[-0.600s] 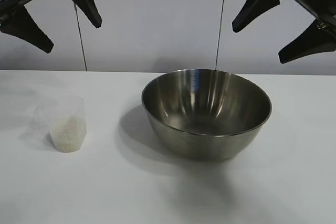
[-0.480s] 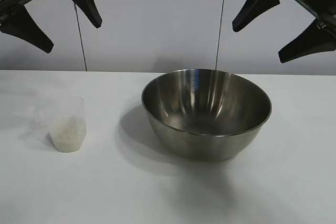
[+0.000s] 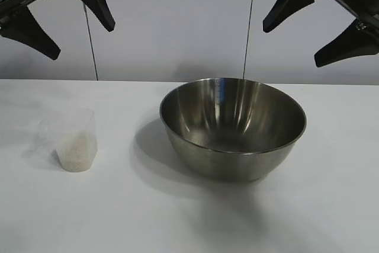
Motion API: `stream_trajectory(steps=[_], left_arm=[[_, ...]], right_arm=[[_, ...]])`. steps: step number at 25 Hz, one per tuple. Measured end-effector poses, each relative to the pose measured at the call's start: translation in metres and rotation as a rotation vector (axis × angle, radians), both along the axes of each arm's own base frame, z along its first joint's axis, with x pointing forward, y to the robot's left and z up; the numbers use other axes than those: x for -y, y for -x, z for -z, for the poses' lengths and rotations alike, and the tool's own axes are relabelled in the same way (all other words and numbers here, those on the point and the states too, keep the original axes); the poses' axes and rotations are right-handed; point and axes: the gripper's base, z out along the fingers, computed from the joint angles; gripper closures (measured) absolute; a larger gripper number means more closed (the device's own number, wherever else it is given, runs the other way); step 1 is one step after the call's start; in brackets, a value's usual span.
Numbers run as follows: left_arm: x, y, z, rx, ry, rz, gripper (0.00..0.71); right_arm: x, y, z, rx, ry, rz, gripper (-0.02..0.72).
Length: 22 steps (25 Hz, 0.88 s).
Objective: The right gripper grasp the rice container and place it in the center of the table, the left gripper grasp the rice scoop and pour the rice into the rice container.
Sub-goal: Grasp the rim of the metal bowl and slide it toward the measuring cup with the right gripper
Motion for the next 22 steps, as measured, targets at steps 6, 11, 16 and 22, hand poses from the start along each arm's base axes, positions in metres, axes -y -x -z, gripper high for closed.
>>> stream_trajectory(steps=[6,11,16,22], left_arm=[[0.000,0.000,0.000,0.000,0.000,0.000,0.053],[0.000,0.000,0.000,0.000,0.000,0.000,0.053],[0.000,-0.001,0.000,0.006,0.001,-0.003,0.053],[0.000,-0.003,-0.001,0.028,0.003,-0.014,0.053]], right_arm=[[0.002,-0.020,0.053,-0.131,0.029,0.050,0.051],[-0.007,-0.034,0.084,-0.145,0.015,0.063,0.051],[-0.034,-0.042,0.096,-0.137,0.015,0.015,0.051],[-0.038,-0.057,0.104,-0.153,0.028,0.014,0.120]])
